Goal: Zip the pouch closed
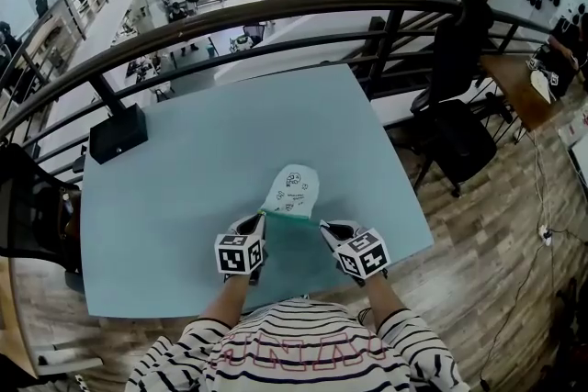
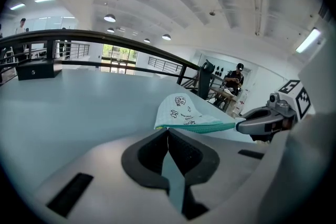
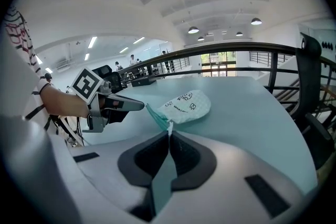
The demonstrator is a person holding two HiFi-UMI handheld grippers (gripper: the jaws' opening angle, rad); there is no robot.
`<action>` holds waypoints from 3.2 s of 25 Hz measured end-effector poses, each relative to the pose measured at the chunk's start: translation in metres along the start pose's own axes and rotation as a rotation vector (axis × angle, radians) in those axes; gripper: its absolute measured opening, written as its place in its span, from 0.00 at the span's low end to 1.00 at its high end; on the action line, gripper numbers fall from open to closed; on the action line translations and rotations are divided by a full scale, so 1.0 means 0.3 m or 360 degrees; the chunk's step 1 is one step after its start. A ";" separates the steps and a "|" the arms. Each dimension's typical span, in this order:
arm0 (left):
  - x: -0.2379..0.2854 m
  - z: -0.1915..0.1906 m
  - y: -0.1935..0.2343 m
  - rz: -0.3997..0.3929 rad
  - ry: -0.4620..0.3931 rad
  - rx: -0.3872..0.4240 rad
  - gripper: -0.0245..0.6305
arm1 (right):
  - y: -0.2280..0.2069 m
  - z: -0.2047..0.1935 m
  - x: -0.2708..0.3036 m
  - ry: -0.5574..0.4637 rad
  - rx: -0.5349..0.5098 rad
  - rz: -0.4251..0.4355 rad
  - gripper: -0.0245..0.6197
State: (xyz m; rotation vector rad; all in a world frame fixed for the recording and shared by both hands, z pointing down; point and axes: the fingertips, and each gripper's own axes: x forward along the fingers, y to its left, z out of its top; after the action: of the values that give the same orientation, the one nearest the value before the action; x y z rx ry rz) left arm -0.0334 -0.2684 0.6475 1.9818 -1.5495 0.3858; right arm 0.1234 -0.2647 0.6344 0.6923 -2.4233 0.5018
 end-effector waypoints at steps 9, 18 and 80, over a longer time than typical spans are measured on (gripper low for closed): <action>0.012 0.006 0.052 0.0043 0.0036 0.0077 0.08 | 0.033 0.002 0.024 0.0003 0.0020 0.0012 0.09; 0.034 0.000 0.067 0.0050 0.0070 0.0137 0.08 | 0.036 0.006 0.041 0.0025 0.0037 -0.0008 0.09; -0.724 0.076 0.133 -0.0516 -0.0261 0.0451 0.08 | 0.626 0.142 -0.114 -0.0469 0.0384 -0.0689 0.09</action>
State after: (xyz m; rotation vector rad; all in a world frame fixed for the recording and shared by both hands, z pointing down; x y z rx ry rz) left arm -0.1352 -0.1186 0.5191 2.4923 -1.2892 0.3287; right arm 0.0224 -0.1234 0.5446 1.4432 -2.3894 0.5450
